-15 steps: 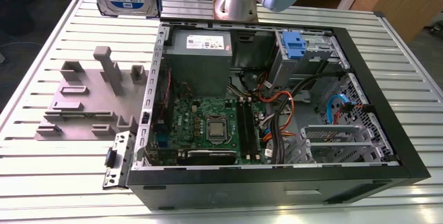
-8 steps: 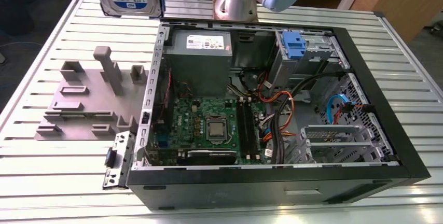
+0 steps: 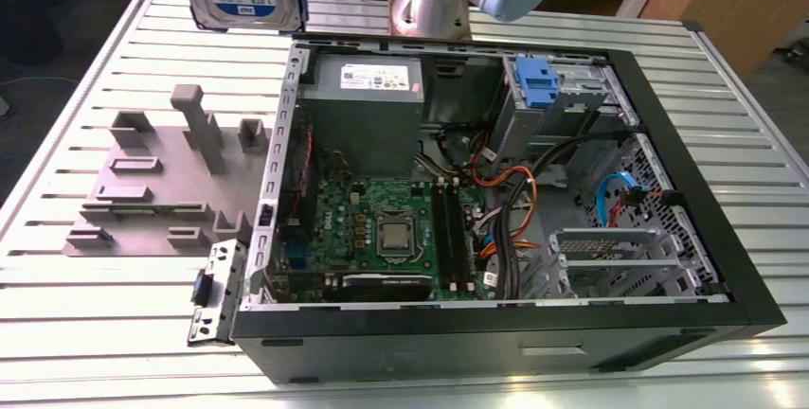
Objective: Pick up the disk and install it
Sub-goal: 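Pick up the disk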
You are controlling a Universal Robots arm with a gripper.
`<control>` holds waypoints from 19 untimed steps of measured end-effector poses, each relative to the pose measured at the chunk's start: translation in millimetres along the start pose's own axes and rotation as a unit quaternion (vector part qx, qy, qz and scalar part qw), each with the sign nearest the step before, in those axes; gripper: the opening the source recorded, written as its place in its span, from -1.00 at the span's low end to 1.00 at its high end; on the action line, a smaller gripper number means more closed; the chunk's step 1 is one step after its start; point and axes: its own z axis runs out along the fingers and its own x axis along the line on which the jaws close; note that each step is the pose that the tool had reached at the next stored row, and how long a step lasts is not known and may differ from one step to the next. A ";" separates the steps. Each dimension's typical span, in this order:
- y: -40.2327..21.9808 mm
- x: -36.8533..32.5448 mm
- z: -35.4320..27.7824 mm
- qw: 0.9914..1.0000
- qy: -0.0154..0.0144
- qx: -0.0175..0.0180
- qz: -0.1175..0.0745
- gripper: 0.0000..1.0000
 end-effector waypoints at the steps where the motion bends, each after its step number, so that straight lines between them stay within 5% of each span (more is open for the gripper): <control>1: -0.8 0.0 0.0 1.000 0.000 0.000 0.000 -0.26; 19: -15.1 -0.1 -0.2 1.000 0.000 0.000 0.000 -0.26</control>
